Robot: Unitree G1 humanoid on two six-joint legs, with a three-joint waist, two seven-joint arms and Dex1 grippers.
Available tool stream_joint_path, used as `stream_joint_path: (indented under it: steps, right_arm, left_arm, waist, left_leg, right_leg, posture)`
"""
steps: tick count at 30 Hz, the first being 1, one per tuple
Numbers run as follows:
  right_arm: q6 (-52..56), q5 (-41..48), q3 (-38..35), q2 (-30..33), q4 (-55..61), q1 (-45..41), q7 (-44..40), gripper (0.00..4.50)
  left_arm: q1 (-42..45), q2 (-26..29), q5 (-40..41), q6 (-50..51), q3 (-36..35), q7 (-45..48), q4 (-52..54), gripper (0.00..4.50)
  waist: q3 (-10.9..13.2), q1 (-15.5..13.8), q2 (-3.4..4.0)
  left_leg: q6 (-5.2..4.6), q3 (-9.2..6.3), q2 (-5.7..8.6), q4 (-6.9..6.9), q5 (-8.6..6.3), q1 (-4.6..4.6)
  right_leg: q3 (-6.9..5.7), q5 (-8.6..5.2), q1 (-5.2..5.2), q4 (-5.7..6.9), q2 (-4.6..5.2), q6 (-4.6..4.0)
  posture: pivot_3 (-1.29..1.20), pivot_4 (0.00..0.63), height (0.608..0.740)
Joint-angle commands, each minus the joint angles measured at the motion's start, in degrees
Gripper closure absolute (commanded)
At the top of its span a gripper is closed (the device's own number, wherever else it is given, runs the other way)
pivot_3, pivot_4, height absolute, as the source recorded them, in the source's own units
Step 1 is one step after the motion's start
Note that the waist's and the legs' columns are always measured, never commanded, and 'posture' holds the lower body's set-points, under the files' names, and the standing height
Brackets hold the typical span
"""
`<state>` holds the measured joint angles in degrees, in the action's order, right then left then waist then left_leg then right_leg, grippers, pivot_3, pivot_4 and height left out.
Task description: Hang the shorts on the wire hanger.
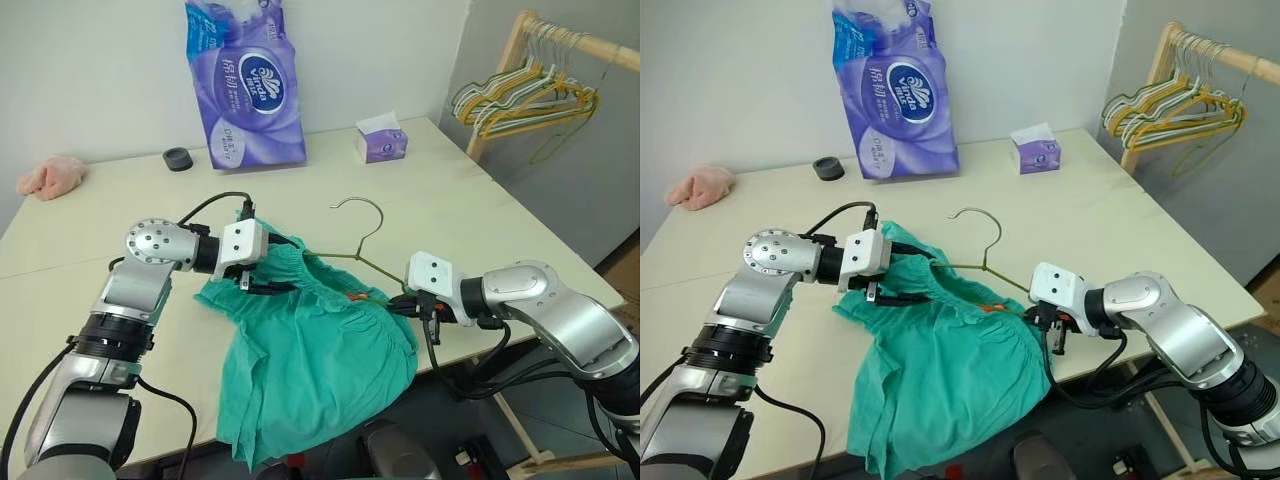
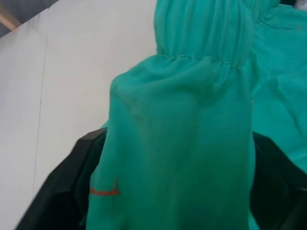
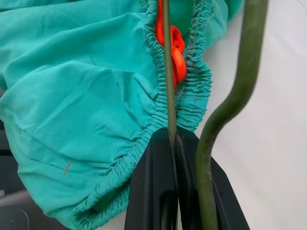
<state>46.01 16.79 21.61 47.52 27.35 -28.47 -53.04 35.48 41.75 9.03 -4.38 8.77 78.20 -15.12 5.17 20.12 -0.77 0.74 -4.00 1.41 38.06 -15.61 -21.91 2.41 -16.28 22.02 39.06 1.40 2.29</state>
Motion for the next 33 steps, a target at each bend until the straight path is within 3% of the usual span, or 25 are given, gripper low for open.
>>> stream_joint_path:
  steps: [1, 9, 15, 18, 22, 29, 33]
  right_arm:
    - [-3.12, -0.08, -0.65, -0.88, 2.85, -2.44, -1.82, 4.50]
    - [-4.46, -2.04, -0.22, -1.45, 2.82, -3.43, -2.87, 4.50]
    - [-11.35, -6.05, 1.29, 0.41, 1.87, -2.81, -6.58, 4.50]
    - [-17.99, -11.37, 2.13, 1.86, -1.25, -1.90, -6.68, 3.74]
    - [-21.83, -11.90, -0.94, 5.72, -3.98, 0.43, -9.68, 2.39]
    - [-22.14, -9.52, -13.14, 13.60, -13.85, 8.13, -9.84, 0.05]
    - [-22.54, -5.59, -20.74, 10.29, -15.21, 16.69, -7.13, 0.05]
  left_arm:
    - [1.21, -1.38, 0.80, -0.17, 0.20, -0.16, 1.78, 2.12]
    - [-1.11, -1.66, 1.05, 1.08, 0.42, 1.20, 4.07, 4.33]
    - [-1.63, -1.83, 0.51, 1.44, 0.12, 0.74, 4.32, 4.49]
    - [-2.06, -1.48, -0.15, 0.95, 0.02, 0.44, 3.90, 4.50]
    - [-2.72, -0.67, -0.56, 0.74, -0.41, 0.10, 3.70, 4.50]
    - [-3.34, 0.33, -0.30, 0.75, -0.71, -0.05, 3.54, 4.50]
    - [-3.54, 0.80, -0.17, 0.63, -0.69, 0.09, 3.32, 4.50]
  waist:
    - [0.00, 0.42, 0.00]
    - [-0.15, 0.92, 0.05]
    - [-0.19, 0.82, 0.04]
    - [-0.22, 0.85, 0.04]
    - [-0.23, 0.75, 0.03]
    - [-0.23, 0.55, 0.02]
    - [-0.24, 0.61, 0.01]
  left_leg:
    - [0.00, -0.01, 0.00, 0.00, 0.00, -0.01]
    - [0.00, -0.04, 0.00, -0.02, 0.00, -0.01]
    - [0.00, -0.02, 0.00, 0.00, 0.00, -0.01]
    - [0.00, -0.02, 0.00, 0.00, 0.00, 0.00]
    - [0.00, -0.01, 0.00, 0.00, 0.00, -0.01]
    - [-0.01, 0.00, 0.04, 0.02, 0.00, 0.01]
    - [-0.01, 0.02, 0.03, 0.01, -0.01, 0.03]
  right_leg:
    - [-0.01, 0.00, 0.00, 0.00, 0.00, 0.00]
    - [-0.02, 0.00, 0.01, 0.01, 0.00, 0.00]
    - [-0.02, 0.00, 0.00, 0.00, 0.01, 0.00]
    - [-0.03, 0.00, 0.00, 0.01, 0.01, 0.00]
    - [-0.02, 0.00, 0.00, 0.00, 0.01, 0.00]
    - [-0.04, 0.00, -0.05, -0.01, 0.06, 0.00]
    - [-0.02, 0.00, -0.08, 0.00, 0.05, 0.00]
  posture:
    - [-0.41, 0.025, 0.740]
    - [-0.41, 0.028, 0.740]
    - [-0.40, 0.032, 0.740]
    - [-0.40, 0.030, 0.740]
    - [-0.40, 0.029, 0.740]
    - [-0.40, 0.042, 0.740]
    - [-0.41, 0.053, 0.740]
